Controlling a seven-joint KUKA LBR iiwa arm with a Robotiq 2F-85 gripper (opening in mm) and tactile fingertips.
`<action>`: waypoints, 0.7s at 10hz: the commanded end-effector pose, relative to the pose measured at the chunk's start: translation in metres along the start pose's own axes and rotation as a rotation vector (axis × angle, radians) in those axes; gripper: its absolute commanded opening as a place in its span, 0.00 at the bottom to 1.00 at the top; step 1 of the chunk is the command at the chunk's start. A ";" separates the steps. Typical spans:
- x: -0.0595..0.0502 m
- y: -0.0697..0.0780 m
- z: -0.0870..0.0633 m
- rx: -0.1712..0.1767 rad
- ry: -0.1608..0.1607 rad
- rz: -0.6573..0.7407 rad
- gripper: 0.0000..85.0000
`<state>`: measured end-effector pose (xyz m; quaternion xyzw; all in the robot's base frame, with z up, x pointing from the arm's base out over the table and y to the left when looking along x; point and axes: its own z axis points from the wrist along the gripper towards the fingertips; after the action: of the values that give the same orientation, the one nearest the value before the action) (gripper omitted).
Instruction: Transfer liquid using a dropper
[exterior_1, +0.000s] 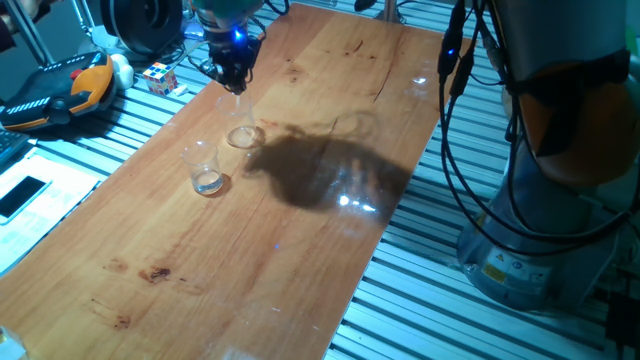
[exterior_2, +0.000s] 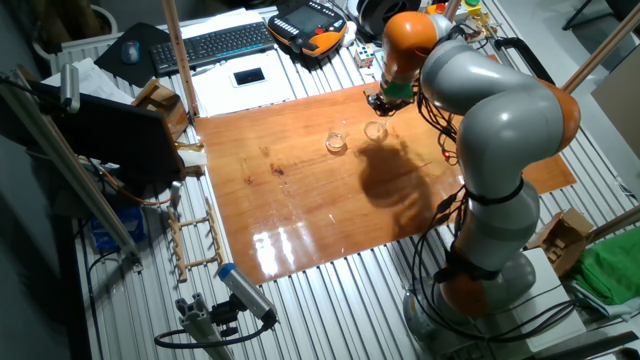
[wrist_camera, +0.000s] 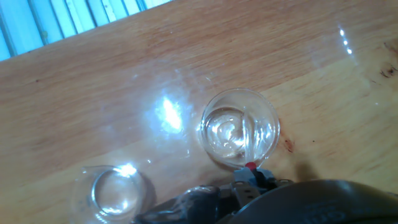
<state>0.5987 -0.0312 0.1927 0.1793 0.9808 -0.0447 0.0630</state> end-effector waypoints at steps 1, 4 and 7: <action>0.002 0.002 -0.007 0.003 0.003 0.008 0.01; 0.010 0.012 -0.030 0.012 0.013 0.032 0.01; 0.015 0.021 -0.043 0.018 0.014 0.047 0.01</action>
<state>0.5877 0.0000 0.2325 0.2045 0.9760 -0.0502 0.0556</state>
